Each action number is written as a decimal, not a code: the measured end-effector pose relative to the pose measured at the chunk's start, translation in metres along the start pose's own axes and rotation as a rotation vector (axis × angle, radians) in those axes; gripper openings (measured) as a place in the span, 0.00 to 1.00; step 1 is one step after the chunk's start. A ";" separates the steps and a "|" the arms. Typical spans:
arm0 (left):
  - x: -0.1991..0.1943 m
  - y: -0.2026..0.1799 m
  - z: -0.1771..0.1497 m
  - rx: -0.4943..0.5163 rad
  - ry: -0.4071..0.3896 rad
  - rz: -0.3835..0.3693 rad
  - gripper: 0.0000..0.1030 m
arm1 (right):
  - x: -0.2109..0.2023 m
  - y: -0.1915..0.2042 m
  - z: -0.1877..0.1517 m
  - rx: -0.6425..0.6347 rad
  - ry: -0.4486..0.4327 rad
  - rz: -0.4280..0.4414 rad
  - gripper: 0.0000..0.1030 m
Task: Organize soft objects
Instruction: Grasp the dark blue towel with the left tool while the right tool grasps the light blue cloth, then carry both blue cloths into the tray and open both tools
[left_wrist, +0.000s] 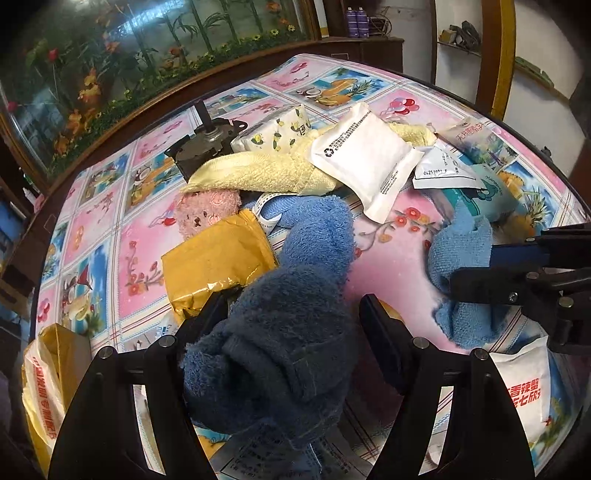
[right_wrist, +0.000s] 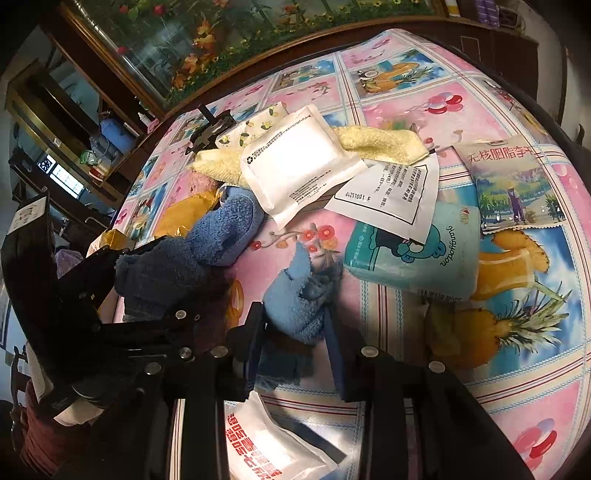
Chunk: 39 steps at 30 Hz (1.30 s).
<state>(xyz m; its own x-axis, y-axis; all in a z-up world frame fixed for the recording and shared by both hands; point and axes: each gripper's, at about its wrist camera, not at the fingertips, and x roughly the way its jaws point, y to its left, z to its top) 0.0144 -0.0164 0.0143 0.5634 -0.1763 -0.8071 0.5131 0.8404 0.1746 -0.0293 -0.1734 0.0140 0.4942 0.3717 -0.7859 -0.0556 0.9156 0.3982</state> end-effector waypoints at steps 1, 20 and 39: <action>0.001 0.002 0.000 -0.015 0.004 -0.012 0.72 | 0.000 0.001 0.000 -0.002 -0.003 -0.002 0.32; -0.081 -0.009 -0.015 -0.125 -0.155 -0.011 0.43 | -0.016 0.019 -0.008 -0.064 -0.071 -0.044 0.26; -0.198 0.006 -0.072 -0.221 -0.363 0.119 0.44 | -0.077 0.061 -0.027 -0.132 -0.200 0.003 0.27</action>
<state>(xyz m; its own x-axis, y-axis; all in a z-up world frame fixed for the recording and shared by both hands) -0.1409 0.0604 0.1349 0.8214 -0.2067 -0.5316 0.3018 0.9484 0.0977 -0.0941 -0.1418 0.0856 0.6554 0.3488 -0.6699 -0.1640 0.9315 0.3246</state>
